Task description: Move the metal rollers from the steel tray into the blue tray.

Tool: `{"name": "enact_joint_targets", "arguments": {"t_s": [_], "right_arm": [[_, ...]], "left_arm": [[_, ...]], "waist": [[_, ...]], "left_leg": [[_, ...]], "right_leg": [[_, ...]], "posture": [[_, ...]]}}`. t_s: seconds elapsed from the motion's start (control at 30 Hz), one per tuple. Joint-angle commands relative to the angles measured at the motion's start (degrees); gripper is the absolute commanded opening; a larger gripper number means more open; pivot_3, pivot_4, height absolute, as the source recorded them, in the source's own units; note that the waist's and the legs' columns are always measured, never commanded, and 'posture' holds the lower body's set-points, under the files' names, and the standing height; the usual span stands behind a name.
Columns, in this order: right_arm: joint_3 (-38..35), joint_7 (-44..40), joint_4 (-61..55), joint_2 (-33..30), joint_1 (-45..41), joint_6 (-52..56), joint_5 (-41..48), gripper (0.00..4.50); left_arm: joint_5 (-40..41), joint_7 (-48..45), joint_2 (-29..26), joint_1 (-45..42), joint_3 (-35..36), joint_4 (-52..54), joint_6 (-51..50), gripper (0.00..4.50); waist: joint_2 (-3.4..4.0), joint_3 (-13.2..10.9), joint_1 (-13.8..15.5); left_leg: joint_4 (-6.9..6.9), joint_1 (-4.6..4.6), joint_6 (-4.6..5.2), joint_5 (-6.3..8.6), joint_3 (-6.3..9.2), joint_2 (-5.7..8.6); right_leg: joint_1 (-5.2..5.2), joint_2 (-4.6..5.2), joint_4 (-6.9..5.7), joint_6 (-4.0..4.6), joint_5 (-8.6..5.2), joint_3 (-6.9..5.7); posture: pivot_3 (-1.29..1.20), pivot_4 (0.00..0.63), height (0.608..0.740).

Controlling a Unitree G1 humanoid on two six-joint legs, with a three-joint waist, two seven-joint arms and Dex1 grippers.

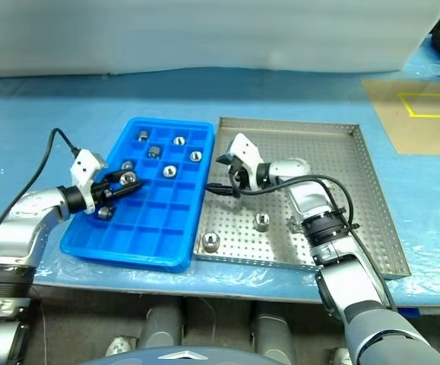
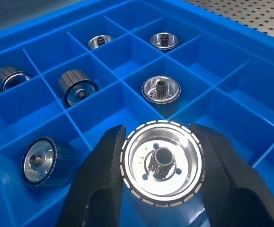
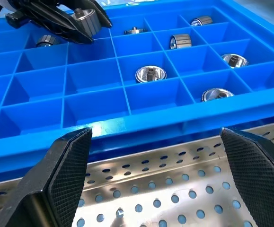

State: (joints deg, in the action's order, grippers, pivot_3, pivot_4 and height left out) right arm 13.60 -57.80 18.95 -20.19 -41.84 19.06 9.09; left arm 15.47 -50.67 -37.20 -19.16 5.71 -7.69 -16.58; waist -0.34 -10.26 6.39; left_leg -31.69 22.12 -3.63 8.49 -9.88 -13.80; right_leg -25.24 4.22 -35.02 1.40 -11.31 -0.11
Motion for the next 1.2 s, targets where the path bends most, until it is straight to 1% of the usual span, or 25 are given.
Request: {"name": "enact_joint_targets", "arguments": {"t_s": [0.03,0.07,0.23,0.47,0.57,0.63,0.7,0.77,0.87,0.97,1.03,1.2], "right_arm": [[-1.7,0.58,-3.4,-0.63,0.33,0.3,0.79,4.5],[-1.76,0.73,-3.57,-0.7,0.45,0.44,0.82,4.5],[-1.89,1.22,-3.71,-0.72,0.58,0.66,0.74,4.5],[-3.03,2.02,-4.33,-0.75,0.23,1.71,1.59,4.5],[-4.69,1.28,-7.0,-2.81,0.83,3.7,2.75,4.5],[-5.7,0.69,-9.4,-4.52,1.6,5.5,3.84,4.5],[-7.18,0.24,-12.33,-6.73,2.63,8.06,5.38,4.5],[-8.08,-0.21,-14.72,-8.52,3.72,10.07,6.53,4.5],[-9.86,-1.26,-21.05,-12.95,7.74,13.43,8.46,4.5],[-12.94,-1.64,-28.62,-17.12,12.25,17.47,11.84,4.5],[-16.67,-1.69,-35.22,-20.14,16.16,20.56,15.29,4.5],[-23.02,-0.18,-47.28,-25.5,25.84,24.96,19.91,4.5]], "left_arm": [[-0.22,-0.63,-0.33,-1.44,-0.1,-1.3,1.54,2.47],[-0.3,-0.99,-0.42,-1.52,-0.24,-1.56,1.81,2.68],[-1.71,-0.39,-0.72,-2.47,-0.88,-2.71,2.03,4.36],[-0.18,-1.78,1.53,-5.92,-2.58,1.8,1.28,4.36],[3.45,-3.67,4.67,-12.38,-3.47,3.44,-0.93,4.36],[5.48,-5.52,6.13,-16.43,-3.67,2.69,-1.96,4.36],[6.15,-8.08,7.2,-20.65,-4.72,0.19,-1.94,4.36],[5.8,-10.67,7.51,-22.87,-6.26,-2.12,-1.34,4.36],[1.73,-15.56,9.27,-26.12,-11.28,-9.51,4.2,4.36],[-1.35,-19.25,12.12,-28.84,-15.24,-16.84,9.56,4.36],[-3.03,-21.67,14.67,-30.7,-17.49,-21.63,12.75,4.36],[-5.54,-24.91,20.88,-35.53,-19.36,-32.98,18.39,4.36]], "waist": [[0.0,0.0,-0.45],[0.0,0.0,-0.65],[0.0,0.0,-0.98],[0.0,0.0,-0.84],[-0.01,-0.01,-0.64],[-0.03,-0.02,-0.79],[-0.03,-0.01,-1.09],[0.0,0.0,-1.56],[0.03,0.02,-2.51],[0.02,0.01,-2.95],[0.01,0.01,-3.66],[0.01,0.02,-4.49]], "left_leg": [[0.0,0.0,-0.03,-0.02,0.0,0.0],[0.0,0.01,-0.06,-0.04,0.0,0.0],[0.0,-0.02,-0.03,-0.02,0.0,0.0],[-0.06,-0.02,-0.03,-0.02,0.0,0.01],[-0.14,0.01,-0.02,-0.02,0.0,0.03],[-0.29,0.07,-0.03,-0.02,0.01,0.02],[-0.47,0.06,-0.03,-0.02,0.0,0.02],[-0.47,-0.04,-0.03,-0.02,-0.05,0.04],[-0.44,-0.12,-0.04,-0.02,-0.08,0.04],[-0.47,-0.09,0.01,0.0,-0.1,0.06],[-0.51,-0.05,0.05,0.01,-0.1,0.06],[-0.54,-0.12,0.32,0.17,-0.1,0.07]], "right_leg": [[0.0,0.0,0.0,0.0,0.0,0.0],[0.0,0.0,0.0,0.0,0.0,-0.01],[0.0,0.0,-0.03,0.0,0.0,0.01],[0.0,0.01,-0.09,0.0,0.0,0.02],[0.03,0.03,-0.12,0.0,0.0,0.02],[0.03,0.03,-0.2,0.01,0.0,0.04],[0.03,0.03,-0.29,0.0,0.0,0.11],[0.04,0.02,-0.34,0.0,0.0,0.19],[0.05,0.0,-0.37,-0.01,0.0,0.24],[0.05,-0.02,-0.31,-0.02,0.0,0.28],[0.05,-0.02,-0.29,-0.03,0.01,0.3],[0.24,-0.02,-0.1,-0.04,0.02,0.32]], "posture": [[0.03,0.15,0.74],[0.03,0.15,0.74],[0.03,0.15,0.74],[0.0,0.15,0.74],[-0.05,0.15,0.74],[-0.08,0.15,0.74],[-0.12,0.15,0.74],[-0.16,0.15,0.74],[-0.24,0.15,0.74],[-0.33,0.15,0.74],[-0.36,0.15,0.74],[-0.49,0.15,0.74]]}}
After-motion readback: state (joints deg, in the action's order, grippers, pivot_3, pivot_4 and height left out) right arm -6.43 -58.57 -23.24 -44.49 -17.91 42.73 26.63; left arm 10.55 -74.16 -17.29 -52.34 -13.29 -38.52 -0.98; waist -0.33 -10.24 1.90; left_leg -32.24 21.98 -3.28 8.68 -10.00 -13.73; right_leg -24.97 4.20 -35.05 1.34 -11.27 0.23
